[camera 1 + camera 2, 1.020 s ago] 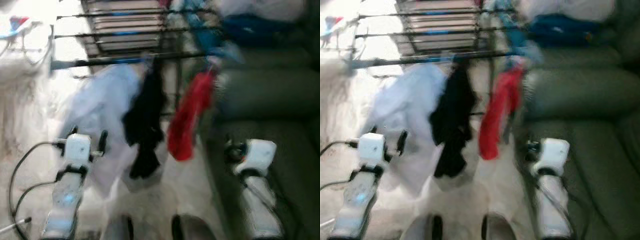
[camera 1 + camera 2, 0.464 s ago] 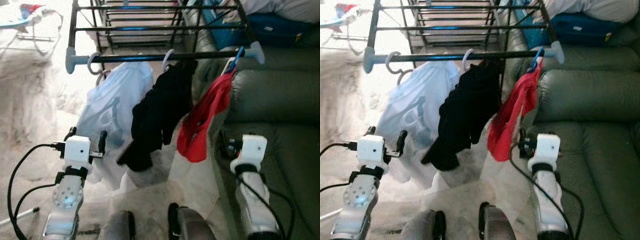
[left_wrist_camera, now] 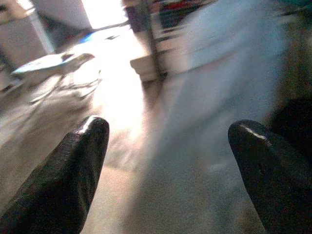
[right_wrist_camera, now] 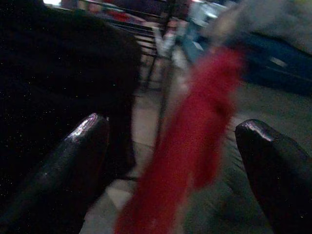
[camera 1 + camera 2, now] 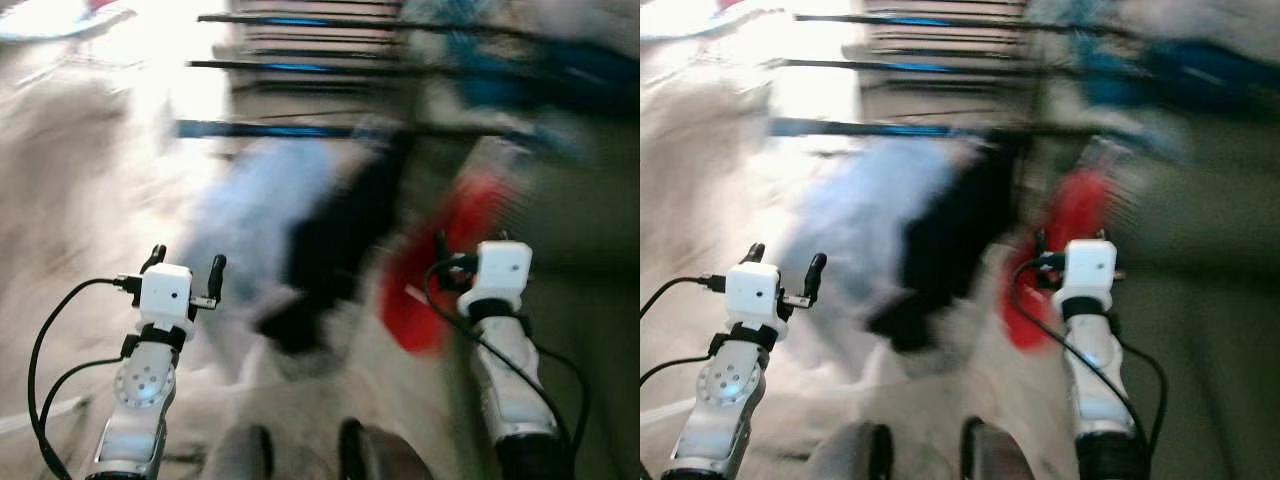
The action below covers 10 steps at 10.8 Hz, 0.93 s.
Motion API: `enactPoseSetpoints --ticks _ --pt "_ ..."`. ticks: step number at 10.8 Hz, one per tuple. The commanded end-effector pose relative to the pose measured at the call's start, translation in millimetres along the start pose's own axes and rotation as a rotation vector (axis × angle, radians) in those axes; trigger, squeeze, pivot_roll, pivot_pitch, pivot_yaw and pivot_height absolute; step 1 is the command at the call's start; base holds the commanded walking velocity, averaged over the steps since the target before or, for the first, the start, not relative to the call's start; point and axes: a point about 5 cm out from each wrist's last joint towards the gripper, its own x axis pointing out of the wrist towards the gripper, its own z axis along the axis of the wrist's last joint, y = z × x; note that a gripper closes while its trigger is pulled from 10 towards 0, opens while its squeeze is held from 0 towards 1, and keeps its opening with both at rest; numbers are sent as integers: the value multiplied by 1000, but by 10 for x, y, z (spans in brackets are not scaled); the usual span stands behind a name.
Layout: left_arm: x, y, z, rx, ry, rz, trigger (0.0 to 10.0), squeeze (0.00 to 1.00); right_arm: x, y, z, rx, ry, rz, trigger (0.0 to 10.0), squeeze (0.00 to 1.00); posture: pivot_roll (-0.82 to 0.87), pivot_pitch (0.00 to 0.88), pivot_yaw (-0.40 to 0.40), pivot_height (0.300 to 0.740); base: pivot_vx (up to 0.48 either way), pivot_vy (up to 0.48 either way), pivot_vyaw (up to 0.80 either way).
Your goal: Hang hanger
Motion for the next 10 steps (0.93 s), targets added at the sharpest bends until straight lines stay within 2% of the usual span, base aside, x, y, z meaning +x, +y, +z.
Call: enactPoseSetpoints --ticks 1,4,7,10 --pt "-32 15 -21 7 12 5 10000 0 -47 14 -82 5 31 -2 10000 0 2 213 -32 740 0 0 0" --pt "-49 -8 -40 6 24 5 10000 0 -65 41 -114 0 51 -12 10000 0 1 221 -35 740 0 0 0" --pt "-51 -14 -37 9 25 -5 10000 0 45 -77 -66 -43 53 -98 10000 0 0 228 -30 740 0 0 0" --pt "-79 -12 -39 14 31 -7 10000 0 169 -201 3 -154 31 -197 10000 0 11 238 -30 740 0 0 0"
